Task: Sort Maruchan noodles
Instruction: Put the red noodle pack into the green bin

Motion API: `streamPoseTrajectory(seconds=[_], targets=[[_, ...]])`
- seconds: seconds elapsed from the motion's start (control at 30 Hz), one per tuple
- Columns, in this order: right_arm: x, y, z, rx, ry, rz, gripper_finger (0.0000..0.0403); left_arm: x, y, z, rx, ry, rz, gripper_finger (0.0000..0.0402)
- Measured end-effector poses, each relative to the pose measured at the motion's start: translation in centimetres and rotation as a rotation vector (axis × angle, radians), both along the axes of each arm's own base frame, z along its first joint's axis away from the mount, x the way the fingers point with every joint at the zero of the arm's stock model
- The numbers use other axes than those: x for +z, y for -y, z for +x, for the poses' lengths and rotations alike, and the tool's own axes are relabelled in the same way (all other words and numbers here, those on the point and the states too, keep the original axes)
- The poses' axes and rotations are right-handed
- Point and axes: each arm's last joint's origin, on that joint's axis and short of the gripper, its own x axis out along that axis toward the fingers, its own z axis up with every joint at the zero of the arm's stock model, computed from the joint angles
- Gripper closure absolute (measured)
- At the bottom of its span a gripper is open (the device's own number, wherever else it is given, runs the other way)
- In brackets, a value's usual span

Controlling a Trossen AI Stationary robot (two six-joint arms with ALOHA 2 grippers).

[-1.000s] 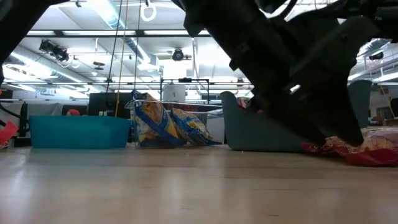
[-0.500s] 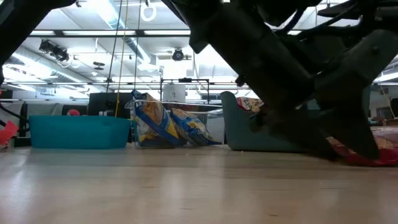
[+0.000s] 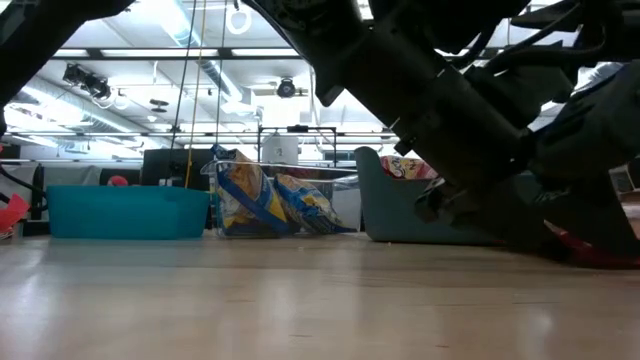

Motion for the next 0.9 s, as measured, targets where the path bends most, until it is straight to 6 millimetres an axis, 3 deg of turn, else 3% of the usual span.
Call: streamPoseTrajectory(seconds=[0.17,0.8,0.9], targets=[[0.00,0.00,0.00,0.000,0.001,0.001,0.0204,0.00,-0.06,0.00,0.006,0.003,0.029,0.0203],[0.02,0.00,-0.01,0.000,0.002,0.001,0.0204,0.05,-0.17,0.01,-0.085,0.002,0.151,0.0383],[0.00,0.00,0.00,0.000,0.001,0.001,0.0204,0.39,-0.16,0.00,-0.114,0.005,0.183,0.0391]])
